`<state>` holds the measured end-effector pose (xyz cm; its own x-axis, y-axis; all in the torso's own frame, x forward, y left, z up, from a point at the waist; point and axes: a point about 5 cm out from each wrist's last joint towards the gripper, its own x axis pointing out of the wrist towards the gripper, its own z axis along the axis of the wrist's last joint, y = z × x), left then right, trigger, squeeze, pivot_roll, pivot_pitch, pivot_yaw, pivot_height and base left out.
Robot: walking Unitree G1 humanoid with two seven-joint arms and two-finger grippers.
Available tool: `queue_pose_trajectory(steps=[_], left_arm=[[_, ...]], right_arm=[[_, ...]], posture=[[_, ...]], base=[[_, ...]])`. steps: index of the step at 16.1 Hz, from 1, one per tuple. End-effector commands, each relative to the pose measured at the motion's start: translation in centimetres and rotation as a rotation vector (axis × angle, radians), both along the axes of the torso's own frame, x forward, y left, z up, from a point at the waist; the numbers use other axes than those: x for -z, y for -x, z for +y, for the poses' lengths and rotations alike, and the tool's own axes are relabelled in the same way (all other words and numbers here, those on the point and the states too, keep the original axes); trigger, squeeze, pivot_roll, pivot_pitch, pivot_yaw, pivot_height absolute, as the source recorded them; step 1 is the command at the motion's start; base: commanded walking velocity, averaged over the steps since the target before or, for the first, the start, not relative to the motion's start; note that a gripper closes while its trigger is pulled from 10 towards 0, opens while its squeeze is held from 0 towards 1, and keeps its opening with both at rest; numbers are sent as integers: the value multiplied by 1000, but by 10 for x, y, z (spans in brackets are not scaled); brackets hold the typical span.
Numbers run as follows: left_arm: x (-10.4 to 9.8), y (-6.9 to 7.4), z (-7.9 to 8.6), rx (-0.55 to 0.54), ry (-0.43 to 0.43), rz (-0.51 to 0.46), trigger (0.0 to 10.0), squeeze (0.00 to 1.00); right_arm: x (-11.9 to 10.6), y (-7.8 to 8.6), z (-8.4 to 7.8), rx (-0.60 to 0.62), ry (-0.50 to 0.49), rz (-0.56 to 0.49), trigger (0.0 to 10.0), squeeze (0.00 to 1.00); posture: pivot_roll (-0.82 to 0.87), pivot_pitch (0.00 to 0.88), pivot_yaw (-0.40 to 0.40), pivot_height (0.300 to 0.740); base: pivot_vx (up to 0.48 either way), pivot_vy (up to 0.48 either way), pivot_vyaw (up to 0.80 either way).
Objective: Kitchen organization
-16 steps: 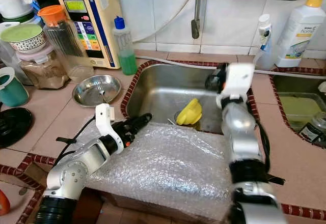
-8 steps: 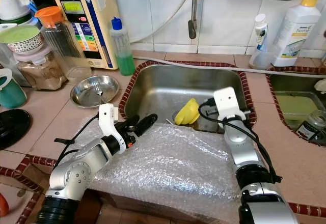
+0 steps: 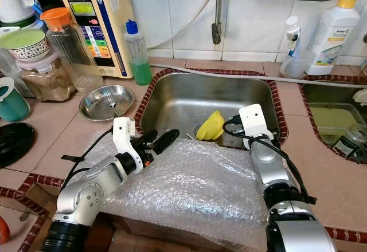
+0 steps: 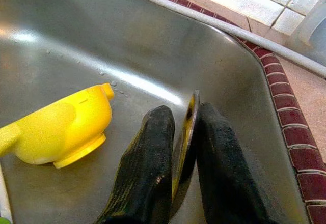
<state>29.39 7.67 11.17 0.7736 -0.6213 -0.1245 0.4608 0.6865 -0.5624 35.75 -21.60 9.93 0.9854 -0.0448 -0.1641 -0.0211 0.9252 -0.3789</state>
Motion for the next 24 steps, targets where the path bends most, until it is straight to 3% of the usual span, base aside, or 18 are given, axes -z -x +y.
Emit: queue_pose_trajectory(steps=[1, 4, 7, 10, 12, 17, 23, 24], left_arm=[[1, 0, -1, 12, -21, -3, 10000, 1000], [-1, -2, 0, -3, -38, -13, 10000, 1000], [-2, -10, 11, -101, -57, -37, 10000, 1000], [-5, -18, 22, -203, -74, -59, 10000, 1000], [-6, -22, 27, -255, -94, -82, 10000, 1000], [-11, -35, 58, -493, -177, -143, 10000, 1000], [-14, -35, 58, -516, -229, -226, 10000, 1000], [-18, -35, 61, -560, -266, -263, 10000, 24]], right_arm=[[9, 2, 5, -2, -32, 46, 10000, 1000], [13, 2, 8, -14, -84, 79, 10000, 1000], [14, 2, 10, -23, -135, 92, 10000, 1000], [11, 0, 21, -81, -253, 81, 10000, 1000], [8, -1, 21, -73, -254, 61, 10000, 1000], [-2, -1, 31, -144, -276, -11, 10000, 1000], [-4, 2, 37, -192, -270, -23, 10000, 1000], [-4, 3, 38, -196, -270, -22, 10000, 1000]], posture=[[3, 0, 94, 740], [4, 0, 92, 740], [4, 0, 92, 740], [4, 0, 92, 740], [1, 0, 95, 740], [-4, 0, 92, 740], [-4, 0, 87, 740], [-4, 0, 85, 740]], base=[[0, 0, 0], [0, 0, 0], [0, 0, 0], [0, 0, 0], [0, 0, 0], [0, 0, 0], [0, 0, 0], [0, 0, 0]])
